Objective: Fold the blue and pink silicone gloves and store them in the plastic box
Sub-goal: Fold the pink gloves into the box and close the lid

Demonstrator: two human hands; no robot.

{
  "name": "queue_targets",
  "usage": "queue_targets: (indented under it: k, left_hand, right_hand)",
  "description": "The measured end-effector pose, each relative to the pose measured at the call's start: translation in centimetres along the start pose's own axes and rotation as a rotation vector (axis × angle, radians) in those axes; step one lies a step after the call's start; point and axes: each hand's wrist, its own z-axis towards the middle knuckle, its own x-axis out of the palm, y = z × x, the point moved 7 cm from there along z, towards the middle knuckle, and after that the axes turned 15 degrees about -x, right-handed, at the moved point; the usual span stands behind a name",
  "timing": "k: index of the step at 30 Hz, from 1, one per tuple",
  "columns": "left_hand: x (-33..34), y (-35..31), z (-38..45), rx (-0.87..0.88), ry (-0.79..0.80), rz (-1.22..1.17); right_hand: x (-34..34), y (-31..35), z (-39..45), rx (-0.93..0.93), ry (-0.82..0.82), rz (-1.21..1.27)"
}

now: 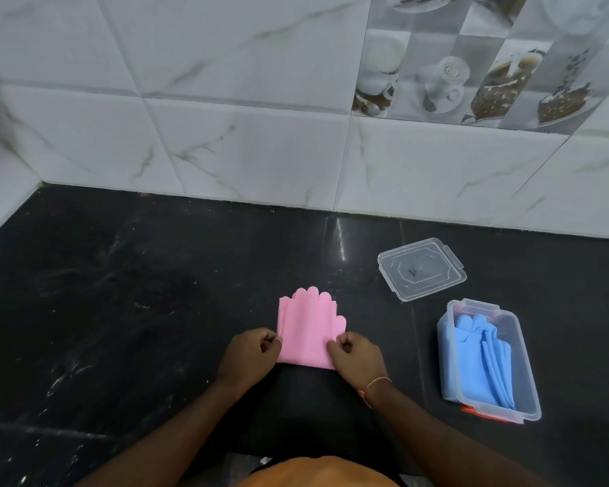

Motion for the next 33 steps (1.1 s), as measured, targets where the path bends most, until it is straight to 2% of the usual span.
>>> queue_targets:
  k: [3,7,11,16,18,21,29,33]
  left_hand:
    - [-0.8,-0.6,-0.5,0.066,-0.052,0.025]
    - [-0.8,-1.6,-0.5,0.134,-0.103,0.047]
    - [-0.3,-1.7,0.1,0.003,-0.067,-0.086]
    - [1.5,-2.6,1.2,-0.236,0.105,-0.289]
    - [2.1,-2.9,1.7,-0.266,0.171,-0.402]
    - [2.8,-3.3,2.1,-0.240,0.290,-0.515]
    - [2.7,-4.6,0.5,-0.197,0.407,-0.788]
    - [2.8,-5.6,-0.3,-0.196,0.468,-0.907]
  right_hand:
    - [0.0,0.1,-0.3,-0.059,-0.019,-0.059]
    - [-0.4,-0.8,-0.1,0.017,-0.054,-0.043]
    - [-0.5,-1.0,0.3,0.031,-0.097,-0.019]
    - [-0.1,0.4,1.3,0.019,-0.111,0.001]
    - [0.1,0.6,1.8,0.052,-0.108,0.027]
    - [0.4,-0.2,2.1,0.105,-0.155,0.169]
    - [0.4,-1.2,1.5,0.128,-0.255,0.576]
    - [-1.0,-0.7,1.1,0.138,-0.213,0.718]
